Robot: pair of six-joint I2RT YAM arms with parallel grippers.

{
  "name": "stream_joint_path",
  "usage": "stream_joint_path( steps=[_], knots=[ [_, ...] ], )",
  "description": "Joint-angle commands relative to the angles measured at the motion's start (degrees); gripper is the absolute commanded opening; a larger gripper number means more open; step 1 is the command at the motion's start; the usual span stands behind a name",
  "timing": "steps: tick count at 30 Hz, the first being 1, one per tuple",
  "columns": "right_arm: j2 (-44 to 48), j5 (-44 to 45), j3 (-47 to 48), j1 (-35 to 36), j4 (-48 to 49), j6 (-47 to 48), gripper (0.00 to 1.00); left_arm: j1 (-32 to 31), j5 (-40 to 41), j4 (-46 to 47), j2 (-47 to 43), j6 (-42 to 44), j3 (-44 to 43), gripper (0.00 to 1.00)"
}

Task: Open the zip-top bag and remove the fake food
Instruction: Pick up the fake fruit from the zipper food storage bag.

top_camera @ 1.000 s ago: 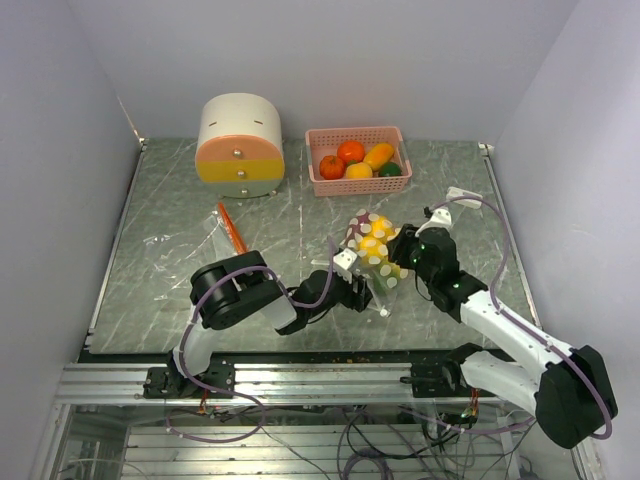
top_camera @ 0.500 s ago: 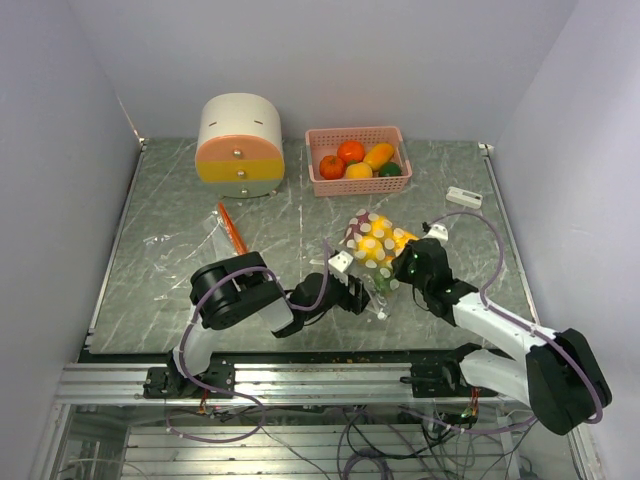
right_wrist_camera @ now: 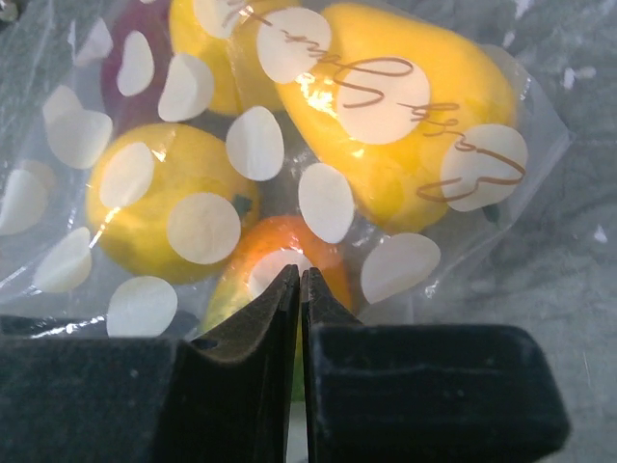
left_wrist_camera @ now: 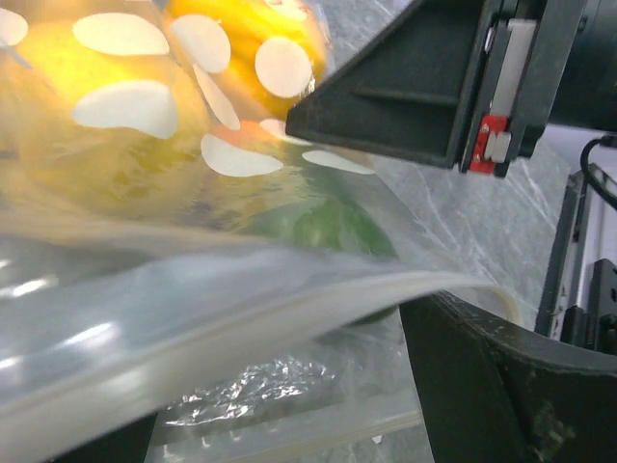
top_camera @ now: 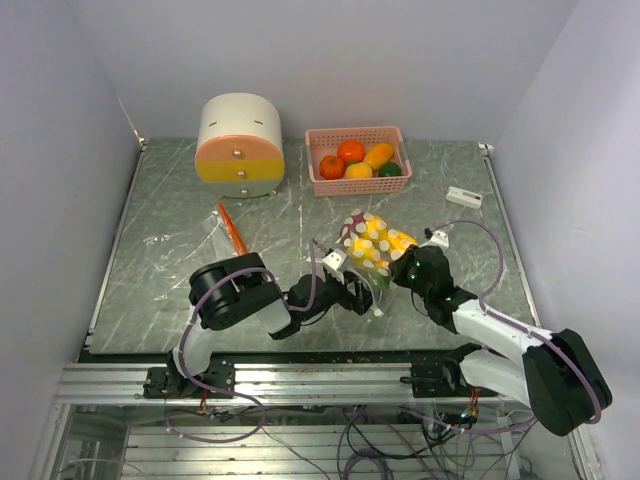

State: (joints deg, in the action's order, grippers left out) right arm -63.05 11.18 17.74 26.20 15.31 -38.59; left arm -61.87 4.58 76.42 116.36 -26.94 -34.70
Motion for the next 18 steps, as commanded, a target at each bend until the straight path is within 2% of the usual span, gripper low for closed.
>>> stream_joint_path(
  steps=[1,3,8,11,13,18],
  knots=[
    [4.44,-0.01,-2.12,-0.99,-7.26,-2.18,0.05,-0.45,-1.94,5.67,-0.05,-2.37,0.90,0.99],
    [7.07,-3.18,-3.92,-2.54,-5.33,-4.29,0.09,-0.46,-1.34,4.87,0.12,-2.79,0.49,0.99],
    [10.23,-6.05,-7.04,-4.47,-2.38,-8.88,0.26,-0.45,-0.83,3.13,0.29,-3.74,-0.28,1.00],
    [9.09,-10.71,-7.92,-5.92,0.57,-10.02,0.28,-0.45,-0.80,2.43,0.31,-3.96,-0.47,1.00],
    [6.72,-13.43,-8.51,-6.31,3.50,-10.78,0.24,-0.45,-0.94,2.56,0.56,-4.21,-0.65,1.00],
    [-1.81,-20.38,-11.20,-6.50,14.63,-14.11,0.02,-0.49,-2.17,3.38,0.91,-5.20,-0.79,1.00]
  ],
)
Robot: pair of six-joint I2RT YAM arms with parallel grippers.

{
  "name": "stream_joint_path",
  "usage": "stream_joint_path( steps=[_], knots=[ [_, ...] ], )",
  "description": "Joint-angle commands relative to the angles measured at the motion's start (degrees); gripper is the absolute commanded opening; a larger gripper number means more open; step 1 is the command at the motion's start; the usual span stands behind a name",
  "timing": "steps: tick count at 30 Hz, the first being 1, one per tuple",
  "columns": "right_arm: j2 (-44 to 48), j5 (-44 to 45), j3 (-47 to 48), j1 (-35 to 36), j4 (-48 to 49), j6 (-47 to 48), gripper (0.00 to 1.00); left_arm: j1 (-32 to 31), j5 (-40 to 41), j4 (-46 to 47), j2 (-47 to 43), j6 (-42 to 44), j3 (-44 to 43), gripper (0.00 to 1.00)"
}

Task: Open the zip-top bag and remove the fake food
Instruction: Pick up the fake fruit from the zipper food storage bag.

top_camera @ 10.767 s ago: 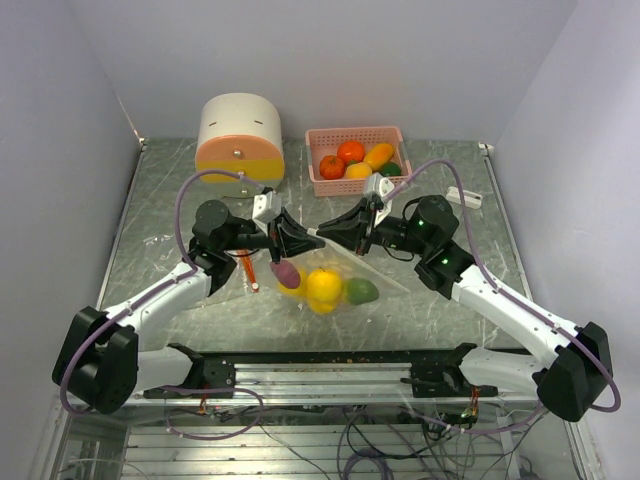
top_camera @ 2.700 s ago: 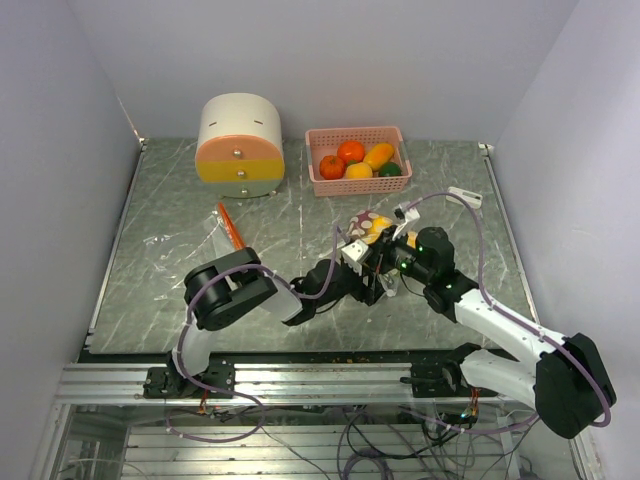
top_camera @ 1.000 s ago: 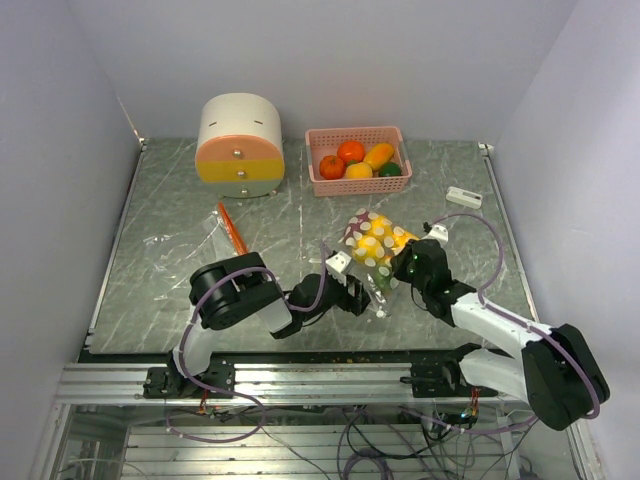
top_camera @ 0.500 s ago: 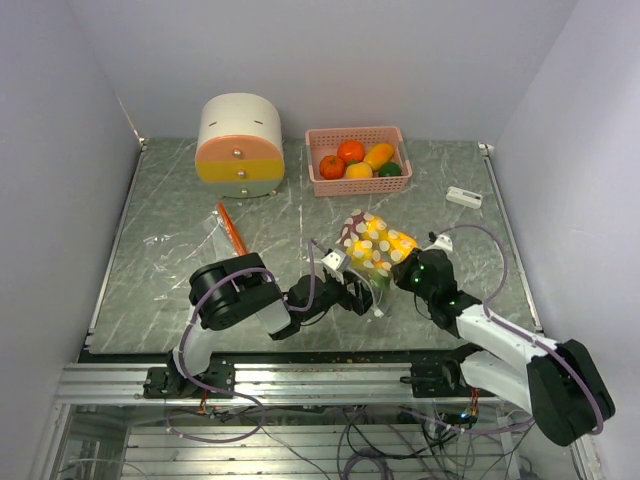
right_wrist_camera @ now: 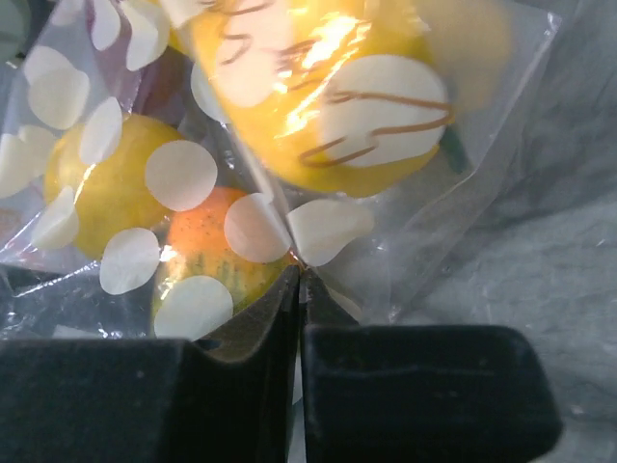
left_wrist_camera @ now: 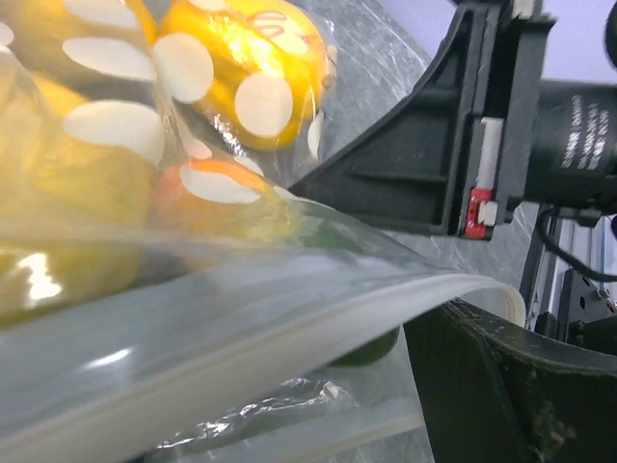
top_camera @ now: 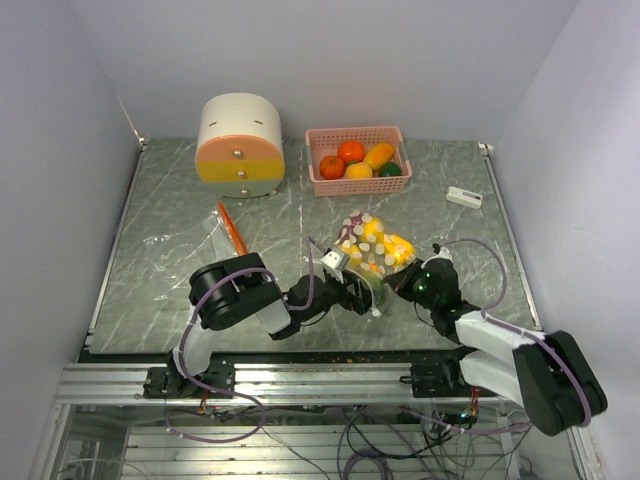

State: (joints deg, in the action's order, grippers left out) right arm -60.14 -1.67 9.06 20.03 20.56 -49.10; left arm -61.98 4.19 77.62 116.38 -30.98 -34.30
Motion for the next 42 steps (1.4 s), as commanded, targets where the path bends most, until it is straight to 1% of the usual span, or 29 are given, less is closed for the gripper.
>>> stream_joint_path(
  steps=[1,4,7,9,13,15,18,21,25,28,32,34,39,42],
  knots=[
    [-6.48,-9.01,-3.20,-0.33,12.10,-4.50,0.00,-0.34,-1.91,2.33,0.83,-1.25,-1.12,1.00],
    [-10.83,-12.43,-4.23,-0.34,18.77,-5.94,0.00,-0.35,-1.97,1.79,0.82,-1.34,-1.32,1.00],
    [-12.00,-13.36,-4.32,-0.31,20.55,-5.94,0.00,-0.35,-2.43,1.74,1.46,-1.59,-1.67,0.96],
    [-10.17,-12.35,-3.96,-0.34,18.37,-4.93,0.00,-0.38,-2.58,2.17,2.09,-2.00,-1.52,0.88],
    [-4.92,-8.35,-2.57,-0.34,11.14,-1.90,0.00,-0.34,-2.45,3.14,2.18,-2.42,-0.54,0.63],
    [-2.80,-6.68,-1.71,-0.34,8.31,-0.69,0.00,-0.34,-2.34,2.94,1.58,-2.27,0.03,0.54],
    [-1.18,-5.12,-0.92,-0.29,5.56,0.58,0.00,-0.30,-1.88,2.02,-0.25,-1.84,1.15,0.47],
    [-1.14,-4.45,-0.18,-0.45,4.13,1.46,0.00,-0.27,-1.46,-0.82,-3.76,-0.74,2.54,0.42],
    [-0.66,-3.17,0.71,-1.16,2.11,2.60,0.00,-0.27,-1.61,-11.41,-11.56,1.40,3.95,0.38],
    [0.15,-2.56,1.38,-1.69,0.85,3.48,0.00,-0.27,-0.17,-19.82,-18.40,1.97,5.55,0.35],
    [0.20,-2.15,2.73,-2.22,-0.71,4.70,0.00,-0.24,4.92,-38.83,-27.16,1.70,4.22,0.34],
    [0.40,-1.48,3.29,-2.23,-1.57,5.42,0.00,-0.18,8.30,-45.83,-31.97,0.51,4.33,0.34],
    [0.57,-1.57,3.68,-2.34,-1.56,5.69,0.00,1.12,13.44,-57.67,-42.22,-0.13,4.08,0.33],
    [-0.19,-2.53,3.60,-2.29,-0.76,5.65,0.00,2.80,15.97,-64.29,-47.48,0.98,2.00,0.35]
  ],
)
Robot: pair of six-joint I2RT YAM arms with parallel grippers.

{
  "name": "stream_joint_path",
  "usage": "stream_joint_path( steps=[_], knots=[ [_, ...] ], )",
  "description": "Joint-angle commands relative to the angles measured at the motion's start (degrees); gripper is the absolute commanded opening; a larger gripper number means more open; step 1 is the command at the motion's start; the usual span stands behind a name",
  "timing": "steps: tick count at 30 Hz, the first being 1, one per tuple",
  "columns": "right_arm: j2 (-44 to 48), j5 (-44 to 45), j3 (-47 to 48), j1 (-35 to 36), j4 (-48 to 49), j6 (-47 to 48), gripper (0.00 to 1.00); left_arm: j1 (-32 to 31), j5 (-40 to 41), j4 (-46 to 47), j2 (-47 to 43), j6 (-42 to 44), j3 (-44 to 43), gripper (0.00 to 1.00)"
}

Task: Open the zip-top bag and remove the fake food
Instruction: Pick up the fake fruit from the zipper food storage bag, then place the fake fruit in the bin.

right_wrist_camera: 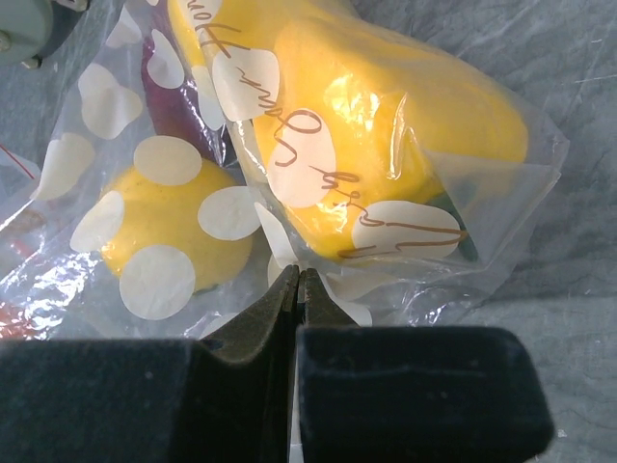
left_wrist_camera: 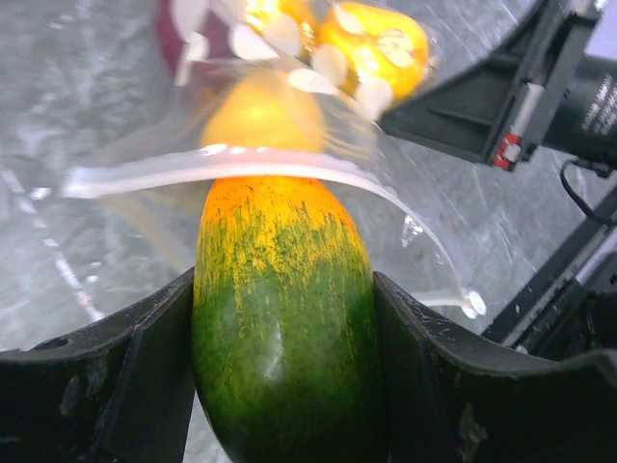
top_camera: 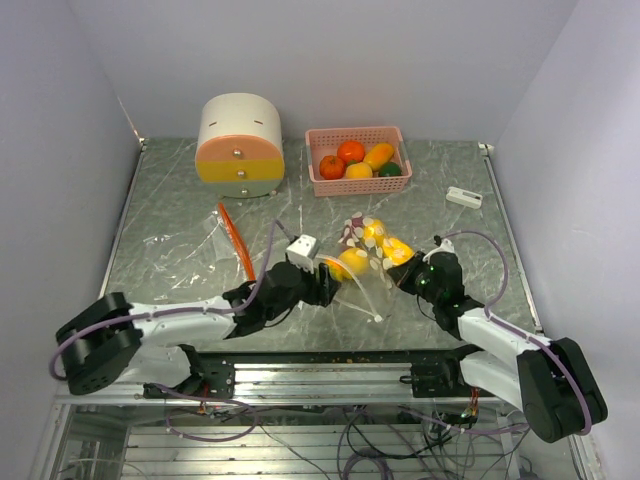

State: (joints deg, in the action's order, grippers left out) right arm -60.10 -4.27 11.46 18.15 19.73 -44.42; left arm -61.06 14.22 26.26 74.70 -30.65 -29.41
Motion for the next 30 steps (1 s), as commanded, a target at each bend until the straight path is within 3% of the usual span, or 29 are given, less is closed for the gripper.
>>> stream_joint_path(
  steps=[1,6,11,19,30],
  knots=[
    [-0.32,-0.11,1.27,-0.42,0.20,0.94,0.00,2.80,6.41,-14.59,-7.03,1.20,-3.70,0.35],
    [-0.72,-1.10,1.41,-0.48,0.93,0.63,0.00,10.33,2.95,-17.95,-8.47,4.71,-9.97,0.36],
    [-2.29,-1.97,1.61,-0.45,2.51,0.33,0.00,18.46,-1.86,-16.79,0.64,6.59,-19.57,0.36],
    [-2.61,-3.27,1.39,-0.42,3.18,0.32,0.00,24.37,-4.76,-13.42,16.45,8.84,-34.26,0.36],
    [-1.28,-3.38,1.04,-0.45,1.43,2.97,0.00,26.22,-5.58,-6.71,34.88,9.24,-48.02,0.40]
  ],
)
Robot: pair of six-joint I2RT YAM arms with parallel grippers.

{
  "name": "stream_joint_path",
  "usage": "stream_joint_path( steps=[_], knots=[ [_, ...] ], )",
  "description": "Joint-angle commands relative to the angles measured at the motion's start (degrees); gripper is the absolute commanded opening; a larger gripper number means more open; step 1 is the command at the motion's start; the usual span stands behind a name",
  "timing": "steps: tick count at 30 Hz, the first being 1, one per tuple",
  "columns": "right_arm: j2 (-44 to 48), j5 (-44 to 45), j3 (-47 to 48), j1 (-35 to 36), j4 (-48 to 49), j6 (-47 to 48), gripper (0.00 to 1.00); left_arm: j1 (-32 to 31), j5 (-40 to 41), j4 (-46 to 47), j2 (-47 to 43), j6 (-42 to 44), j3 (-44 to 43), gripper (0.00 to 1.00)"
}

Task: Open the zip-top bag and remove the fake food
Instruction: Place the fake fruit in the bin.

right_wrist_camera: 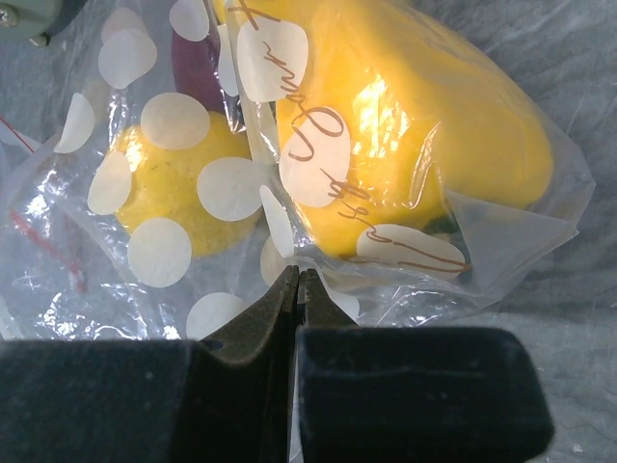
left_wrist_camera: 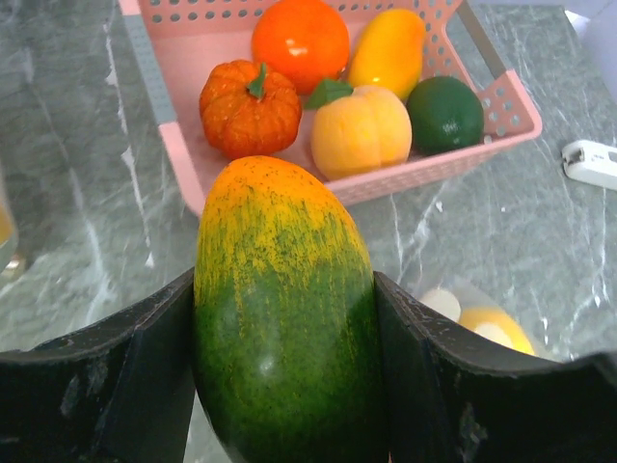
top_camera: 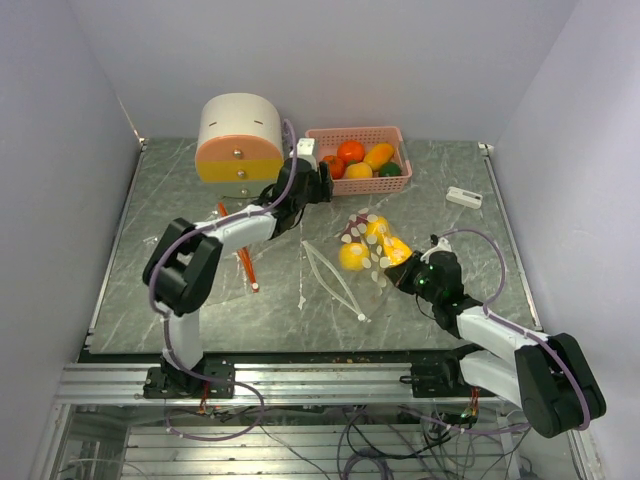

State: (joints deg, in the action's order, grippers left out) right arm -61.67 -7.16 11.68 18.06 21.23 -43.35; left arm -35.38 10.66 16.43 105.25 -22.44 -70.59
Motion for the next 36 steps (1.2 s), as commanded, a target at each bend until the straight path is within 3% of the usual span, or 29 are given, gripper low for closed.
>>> stream_joint_path(
  steps=[1,14,18,26,31,36],
  knots=[
    [0.20,-0.42,0.80,-0.36,-0.13,2.05,0.00,0.61,-1.75,2.75,6.16,1.03,-8.93,0.40],
    [-0.77,0.56,0.90,-0.41,-0.74,3.38,0.00,3.99,-2.10,3.90,20.76,-1.40,-22.73,0.42],
    [-1.74,0.01,0.80,-0.40,-0.19,3.41,0.00,4.76,-2.81,1.82,23.75,-0.99,-27.36,0.54],
    [-1.36,0.30,0.79,-0.41,-0.47,3.87,0.00,5.93,-2.77,0.94,24.34,-1.10,-29.76,0.92],
    [-2.01,-0.04,0.67,-0.41,0.23,3.81,0.00,6.02,-6.33,-1.21,23.80,-0.93,-30.91,1.00],
    [-2.08,0.01,0.62,-0.44,0.35,3.76,0.00,5.94,-8.51,3.23,17.75,-2.08,-23.06,1.00]
  ],
)
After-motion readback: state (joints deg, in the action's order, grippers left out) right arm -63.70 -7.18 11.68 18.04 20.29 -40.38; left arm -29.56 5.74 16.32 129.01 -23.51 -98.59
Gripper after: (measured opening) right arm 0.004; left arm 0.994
